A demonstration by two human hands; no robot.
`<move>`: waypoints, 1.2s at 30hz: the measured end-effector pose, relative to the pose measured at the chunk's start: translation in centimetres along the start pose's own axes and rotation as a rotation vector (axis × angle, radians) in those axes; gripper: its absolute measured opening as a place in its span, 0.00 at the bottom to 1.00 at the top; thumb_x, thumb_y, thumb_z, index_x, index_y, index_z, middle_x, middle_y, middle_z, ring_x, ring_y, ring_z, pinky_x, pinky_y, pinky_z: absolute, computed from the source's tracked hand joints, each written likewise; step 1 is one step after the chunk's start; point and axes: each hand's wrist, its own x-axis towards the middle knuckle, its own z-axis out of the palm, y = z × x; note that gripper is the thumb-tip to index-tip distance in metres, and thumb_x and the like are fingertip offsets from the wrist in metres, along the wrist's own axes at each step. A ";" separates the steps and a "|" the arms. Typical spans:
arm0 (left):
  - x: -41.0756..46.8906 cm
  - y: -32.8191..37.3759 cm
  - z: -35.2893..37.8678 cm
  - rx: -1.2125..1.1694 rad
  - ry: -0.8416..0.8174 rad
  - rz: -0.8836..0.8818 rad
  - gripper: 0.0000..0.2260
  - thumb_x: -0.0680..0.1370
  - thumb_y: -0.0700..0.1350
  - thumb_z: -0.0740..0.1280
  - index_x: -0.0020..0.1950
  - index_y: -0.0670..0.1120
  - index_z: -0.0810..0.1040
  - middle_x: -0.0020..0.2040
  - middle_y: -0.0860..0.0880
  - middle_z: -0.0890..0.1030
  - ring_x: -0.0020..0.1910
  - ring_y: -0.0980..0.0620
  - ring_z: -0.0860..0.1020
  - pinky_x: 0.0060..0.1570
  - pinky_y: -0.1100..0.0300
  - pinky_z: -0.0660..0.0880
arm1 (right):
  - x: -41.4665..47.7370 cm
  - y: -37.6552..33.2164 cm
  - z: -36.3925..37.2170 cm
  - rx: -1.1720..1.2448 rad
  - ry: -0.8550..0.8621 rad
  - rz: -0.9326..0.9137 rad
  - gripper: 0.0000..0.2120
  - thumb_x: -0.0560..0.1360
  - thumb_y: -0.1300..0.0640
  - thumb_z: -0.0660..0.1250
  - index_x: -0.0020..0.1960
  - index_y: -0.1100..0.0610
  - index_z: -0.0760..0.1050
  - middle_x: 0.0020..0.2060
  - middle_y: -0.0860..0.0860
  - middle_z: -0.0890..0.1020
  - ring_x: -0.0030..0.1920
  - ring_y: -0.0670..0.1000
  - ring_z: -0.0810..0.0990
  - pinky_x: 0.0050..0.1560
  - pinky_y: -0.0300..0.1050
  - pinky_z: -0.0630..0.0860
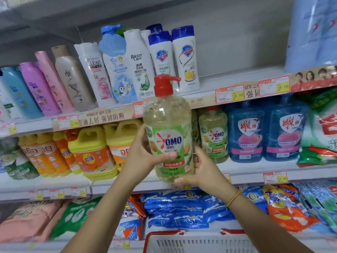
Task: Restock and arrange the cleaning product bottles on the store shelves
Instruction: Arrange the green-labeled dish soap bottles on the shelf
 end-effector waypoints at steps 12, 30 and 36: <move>3.5 -9.0 3.9 0.294 -0.047 0.154 0.39 0.61 0.45 0.83 0.64 0.63 0.65 0.63 0.61 0.74 0.63 0.63 0.72 0.61 0.67 0.69 | 3.4 9.5 -8.1 -0.847 0.389 0.013 0.14 0.75 0.54 0.68 0.60 0.57 0.78 0.50 0.54 0.81 0.50 0.53 0.78 0.48 0.43 0.72; 11.4 -15.5 5.1 0.009 -0.041 -0.259 0.29 0.64 0.36 0.78 0.62 0.50 0.73 0.53 0.56 0.81 0.47 0.65 0.80 0.41 0.73 0.75 | 4.3 17.5 -9.3 -1.283 0.657 -0.129 0.16 0.73 0.51 0.56 0.33 0.56 0.75 0.30 0.51 0.75 0.31 0.53 0.73 0.29 0.43 0.69; 10.7 -17.4 7.0 -0.136 0.079 -0.267 0.26 0.68 0.37 0.75 0.63 0.52 0.73 0.54 0.60 0.82 0.55 0.62 0.80 0.54 0.63 0.77 | 4.3 17.6 -9.2 -1.290 0.695 -0.180 0.15 0.73 0.53 0.56 0.32 0.57 0.74 0.29 0.53 0.74 0.29 0.54 0.72 0.27 0.44 0.67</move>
